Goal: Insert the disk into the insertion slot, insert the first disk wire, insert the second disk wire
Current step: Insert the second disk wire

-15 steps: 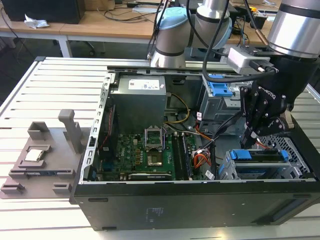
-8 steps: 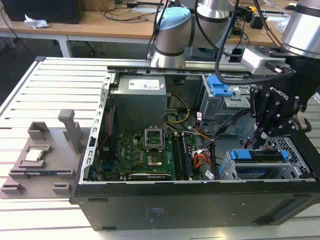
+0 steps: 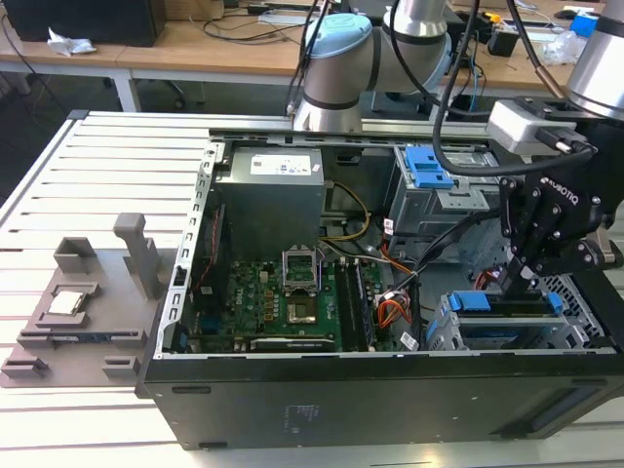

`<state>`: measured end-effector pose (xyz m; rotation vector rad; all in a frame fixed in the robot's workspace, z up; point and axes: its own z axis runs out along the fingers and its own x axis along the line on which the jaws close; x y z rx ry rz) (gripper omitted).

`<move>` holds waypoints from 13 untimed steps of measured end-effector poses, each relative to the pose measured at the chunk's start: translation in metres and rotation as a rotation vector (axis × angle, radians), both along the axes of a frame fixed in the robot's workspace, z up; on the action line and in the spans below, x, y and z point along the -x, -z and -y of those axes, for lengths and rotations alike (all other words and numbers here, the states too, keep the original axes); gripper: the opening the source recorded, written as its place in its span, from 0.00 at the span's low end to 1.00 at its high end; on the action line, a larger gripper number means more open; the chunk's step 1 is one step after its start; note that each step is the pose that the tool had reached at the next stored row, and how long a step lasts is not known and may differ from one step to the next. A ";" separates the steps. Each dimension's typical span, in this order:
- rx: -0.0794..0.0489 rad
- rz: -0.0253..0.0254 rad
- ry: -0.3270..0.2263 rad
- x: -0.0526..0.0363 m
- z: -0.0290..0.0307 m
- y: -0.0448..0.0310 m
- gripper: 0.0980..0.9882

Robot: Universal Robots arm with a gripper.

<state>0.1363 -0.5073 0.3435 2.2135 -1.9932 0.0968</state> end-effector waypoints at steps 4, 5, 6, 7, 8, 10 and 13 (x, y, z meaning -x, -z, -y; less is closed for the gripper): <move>-0.002 -0.0015 0.023 -0.0004 0.0013 0.0018 0.01; -0.003 -0.0016 0.030 -0.0007 0.0013 0.0022 0.01; -0.003 -0.0016 0.035 -0.0012 0.0013 0.0023 0.01; -0.003 -0.0019 0.038 -0.0031 0.0014 0.0023 0.01; -0.003 -0.0023 0.038 -0.0056 0.0013 0.0024 0.01; -0.003 -0.0026 0.038 -0.0087 0.0013 0.0024 0.01; -0.004 -0.0026 0.038 -0.0090 0.0013 0.0019 0.01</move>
